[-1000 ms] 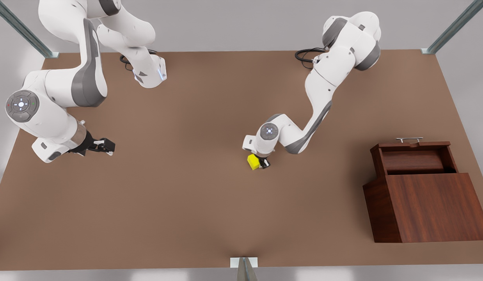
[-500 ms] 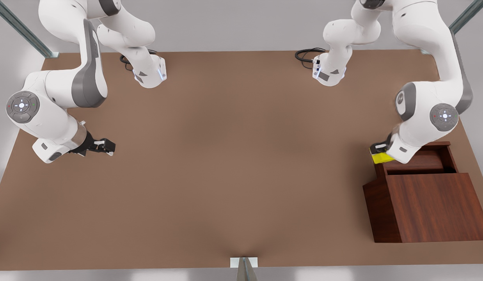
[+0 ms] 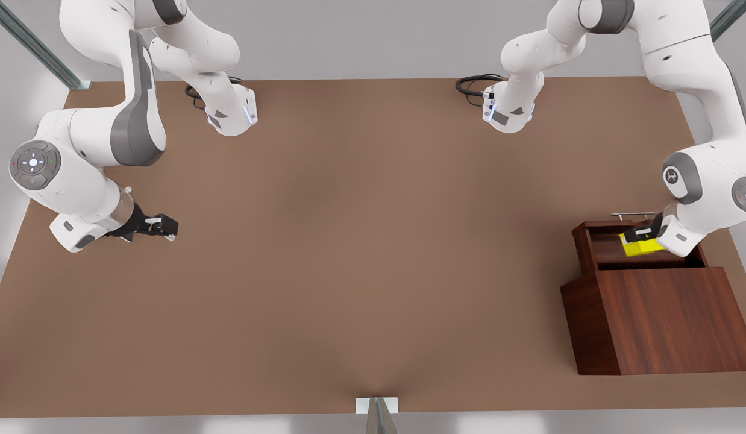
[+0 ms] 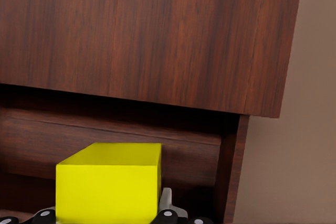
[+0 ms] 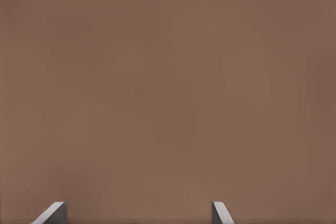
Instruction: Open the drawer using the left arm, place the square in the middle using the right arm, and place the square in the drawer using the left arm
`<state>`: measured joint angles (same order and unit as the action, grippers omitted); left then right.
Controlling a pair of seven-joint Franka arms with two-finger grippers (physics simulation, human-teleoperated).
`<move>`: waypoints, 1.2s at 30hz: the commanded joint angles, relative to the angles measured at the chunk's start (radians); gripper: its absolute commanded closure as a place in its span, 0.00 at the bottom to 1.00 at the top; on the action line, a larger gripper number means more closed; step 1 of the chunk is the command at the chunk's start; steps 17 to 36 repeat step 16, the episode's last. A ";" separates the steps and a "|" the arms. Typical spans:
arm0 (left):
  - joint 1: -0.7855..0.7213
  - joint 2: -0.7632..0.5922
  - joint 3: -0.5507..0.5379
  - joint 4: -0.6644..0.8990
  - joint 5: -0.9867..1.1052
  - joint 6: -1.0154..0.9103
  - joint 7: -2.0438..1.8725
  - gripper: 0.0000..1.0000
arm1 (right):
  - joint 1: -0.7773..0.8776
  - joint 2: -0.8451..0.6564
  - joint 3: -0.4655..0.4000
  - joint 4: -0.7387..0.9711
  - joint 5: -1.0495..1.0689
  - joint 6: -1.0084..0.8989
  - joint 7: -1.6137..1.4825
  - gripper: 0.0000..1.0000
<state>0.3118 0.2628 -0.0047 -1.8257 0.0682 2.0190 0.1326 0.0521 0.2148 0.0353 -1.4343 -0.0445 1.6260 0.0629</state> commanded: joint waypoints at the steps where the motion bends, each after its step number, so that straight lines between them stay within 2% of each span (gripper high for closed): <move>1: 0.003 0.006 0.000 0.000 -0.016 0.001 0.001 0.04 | 0.000 0.000 0.000 0.000 0.000 0.000 0.000 0.00; 2: 0.003 0.009 0.000 0.000 -0.016 0.000 -0.001 0.00 | 0.000 0.000 0.000 0.000 0.000 0.002 0.000 0.00; 8: 0.003 0.009 0.000 0.011 -0.013 -0.011 -0.001 0.00 | 0.000 0.001 0.000 -0.002 0.000 0.002 0.000 0.00; 9: -0.016 -0.025 -0.021 0.057 -0.008 -0.094 -0.013 0.00 | 0.000 0.001 0.000 -0.002 0.000 0.002 0.000 0.00; 10: -0.135 -0.045 -0.050 0.178 0.004 -0.304 -0.018 0.00 | -0.002 0.001 0.000 -0.002 0.000 0.002 0.000 0.00; 11: -0.256 -0.037 -0.050 0.302 0.002 -0.387 -0.028 0.00 | -0.002 0.001 0.000 0.000 0.000 0.002 0.000 0.00; 12: -0.321 -0.037 -0.049 0.351 0.001 -0.434 -0.041 0.00 | -0.002 0.001 0.000 0.000 0.000 0.002 0.000 0.00; 14: -0.358 -0.034 -0.040 0.433 0.001 -0.513 -0.067 0.00 | -0.002 0.001 0.000 0.000 0.000 0.002 0.000 0.00; 36: -0.358 -0.033 -0.040 0.436 0.002 -0.513 -0.076 0.00 | -0.002 0.001 0.000 0.000 0.000 0.002 0.000 0.00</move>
